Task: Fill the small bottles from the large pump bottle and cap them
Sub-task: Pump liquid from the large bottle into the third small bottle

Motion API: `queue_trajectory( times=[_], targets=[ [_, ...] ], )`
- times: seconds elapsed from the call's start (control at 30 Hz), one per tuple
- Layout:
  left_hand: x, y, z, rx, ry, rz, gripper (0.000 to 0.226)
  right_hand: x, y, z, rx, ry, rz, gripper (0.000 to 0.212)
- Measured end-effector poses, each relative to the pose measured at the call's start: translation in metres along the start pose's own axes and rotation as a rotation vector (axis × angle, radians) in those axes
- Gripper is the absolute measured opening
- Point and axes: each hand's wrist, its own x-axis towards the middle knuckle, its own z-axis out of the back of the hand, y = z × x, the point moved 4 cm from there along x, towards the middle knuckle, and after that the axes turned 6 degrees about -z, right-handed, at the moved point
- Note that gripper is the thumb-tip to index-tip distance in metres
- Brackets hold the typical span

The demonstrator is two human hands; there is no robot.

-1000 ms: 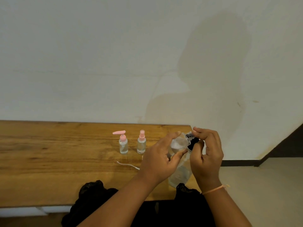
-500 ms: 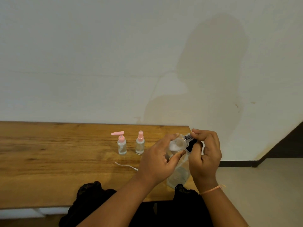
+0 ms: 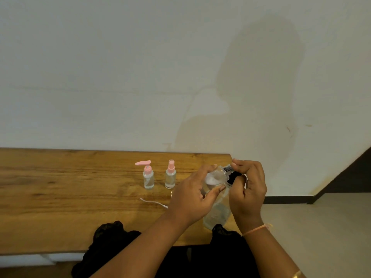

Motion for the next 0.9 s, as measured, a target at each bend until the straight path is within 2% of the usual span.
queue_trajectory(
  times=[0.23, 0.63, 0.73, 0.9],
  targets=[
    [0.001, -0.004, 0.0, -0.025, -0.082, -0.053, 0.04, 0.004, 0.011, 0.0, 0.005, -0.034, 0.018, 0.029],
    [-0.002, 0.001, -0.003, -0.043, -0.021, -0.009, 0.045, -0.002, 0.0, 0.001, 0.0, 0.016, -0.015, 0.033],
    [-0.003, -0.002, -0.001, -0.037, -0.039, -0.028, 0.044, -0.004, 0.006, 0.002, 0.005, 0.01, -0.013, 0.037],
    [-0.001, -0.003, 0.001, -0.053, -0.067, -0.045, 0.041, 0.001, 0.013, 0.002, -0.025, 0.004, 0.027, 0.032]
  ],
)
